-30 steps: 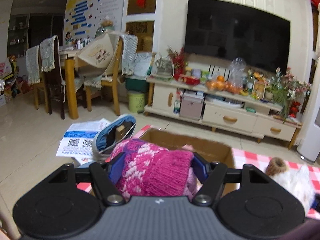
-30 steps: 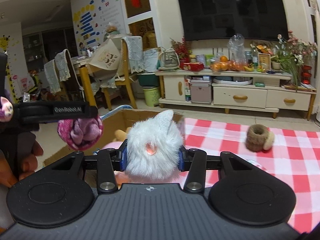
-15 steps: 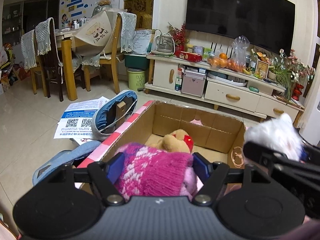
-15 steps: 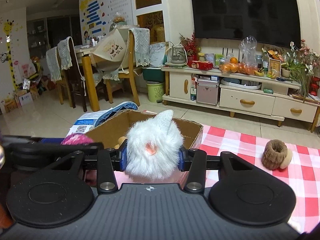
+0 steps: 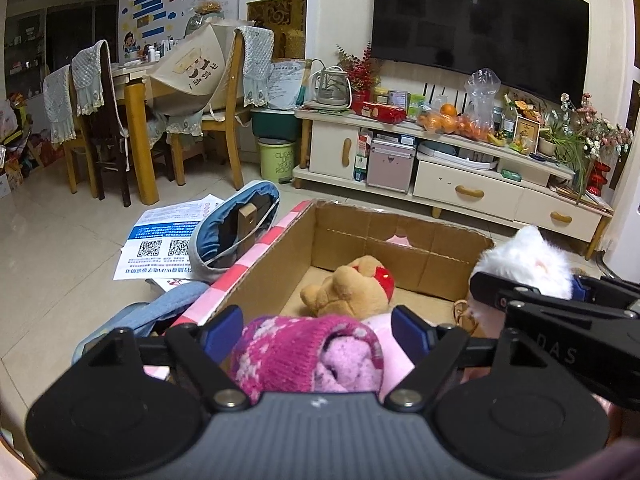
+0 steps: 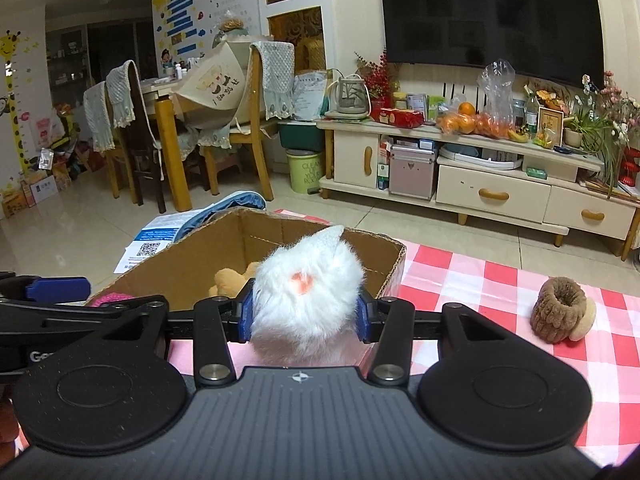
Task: Organize soft objects
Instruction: 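Open both tools to drop the hat and white plush into the box, then move both tools back from the box to the remaining toys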
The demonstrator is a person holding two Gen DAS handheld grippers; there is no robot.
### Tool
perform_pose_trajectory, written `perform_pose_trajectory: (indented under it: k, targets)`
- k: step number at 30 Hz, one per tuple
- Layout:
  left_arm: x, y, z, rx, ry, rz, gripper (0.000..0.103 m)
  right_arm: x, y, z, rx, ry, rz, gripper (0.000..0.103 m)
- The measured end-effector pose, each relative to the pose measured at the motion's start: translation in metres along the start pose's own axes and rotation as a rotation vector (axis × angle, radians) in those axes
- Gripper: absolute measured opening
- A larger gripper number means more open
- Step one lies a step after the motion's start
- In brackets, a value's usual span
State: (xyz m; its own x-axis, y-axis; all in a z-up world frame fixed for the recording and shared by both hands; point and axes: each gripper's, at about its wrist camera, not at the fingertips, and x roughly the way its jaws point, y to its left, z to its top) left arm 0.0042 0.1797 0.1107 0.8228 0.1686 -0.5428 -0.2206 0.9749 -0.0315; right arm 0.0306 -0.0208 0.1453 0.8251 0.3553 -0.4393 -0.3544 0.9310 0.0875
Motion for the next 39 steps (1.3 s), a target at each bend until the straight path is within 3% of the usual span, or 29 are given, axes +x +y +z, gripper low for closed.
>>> perform_pose_trajectory:
  k: [3,5,10,14,39]
  targets:
    - [0.001,0.001,0.0,-0.002,0.003,0.011,0.088,0.002,0.002,0.002,-0.002,0.002,-0.005,0.06]
    - [0.001,0.002,0.001,-0.01,0.004,0.021,0.089,0.003,0.003,0.005,-0.004,-0.004,-0.013,0.071]
    - [0.003,0.003,0.001,-0.015,0.013,0.025,0.091,-0.003,0.0,0.01,0.009,-0.032,-0.031,0.082]
    - [0.001,0.0,0.001,-0.012,0.011,0.023,0.093,-0.01,-0.003,0.008,0.014,-0.055,-0.049,0.097]
    - [-0.005,-0.042,-0.003,0.062,0.007,0.009,0.095,-0.033,-0.029,-0.007,0.059,-0.109,-0.14,0.1]
